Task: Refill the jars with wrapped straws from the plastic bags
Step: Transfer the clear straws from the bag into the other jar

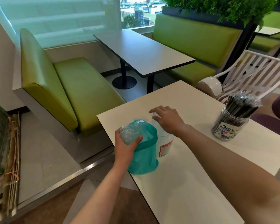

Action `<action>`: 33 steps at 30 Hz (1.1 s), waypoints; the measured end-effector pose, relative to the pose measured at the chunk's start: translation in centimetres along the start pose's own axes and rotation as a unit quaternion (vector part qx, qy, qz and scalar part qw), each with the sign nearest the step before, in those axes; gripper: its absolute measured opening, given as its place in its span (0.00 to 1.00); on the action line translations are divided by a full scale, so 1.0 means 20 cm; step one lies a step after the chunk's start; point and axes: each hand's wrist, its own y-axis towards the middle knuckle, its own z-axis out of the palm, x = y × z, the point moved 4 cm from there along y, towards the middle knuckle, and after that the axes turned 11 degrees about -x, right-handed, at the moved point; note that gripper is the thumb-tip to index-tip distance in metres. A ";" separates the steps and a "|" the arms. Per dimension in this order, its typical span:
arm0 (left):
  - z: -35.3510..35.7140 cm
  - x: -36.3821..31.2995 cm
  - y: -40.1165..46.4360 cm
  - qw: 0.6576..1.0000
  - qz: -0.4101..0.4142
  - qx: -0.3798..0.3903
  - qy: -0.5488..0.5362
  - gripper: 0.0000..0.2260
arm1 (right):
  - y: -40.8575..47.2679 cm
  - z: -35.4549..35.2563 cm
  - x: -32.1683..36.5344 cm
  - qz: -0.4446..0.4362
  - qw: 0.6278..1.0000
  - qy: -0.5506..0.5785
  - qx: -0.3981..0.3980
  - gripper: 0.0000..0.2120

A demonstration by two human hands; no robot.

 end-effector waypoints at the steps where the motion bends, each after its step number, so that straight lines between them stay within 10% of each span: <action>1: 0.00 0.00 0.00 1.000 -0.001 0.000 0.001 0.32 | -0.01 0.00 -0.01 0.005 1.000 -0.007 -0.001 0.17; 9: 0.00 0.00 0.00 1.000 -0.002 0.001 0.002 0.32 | -0.19 -0.15 0.21 0.065 0.970 0.122 -0.200 0.09; 16: -0.01 0.00 -0.01 1.000 0.016 0.021 0.008 0.33 | -0.34 0.05 0.23 0.259 0.905 0.334 -0.047 0.17; 33: 0.01 0.01 0.00 0.999 0.023 0.031 0.008 0.31 | -0.32 0.09 0.22 0.183 0.911 0.356 0.097 0.22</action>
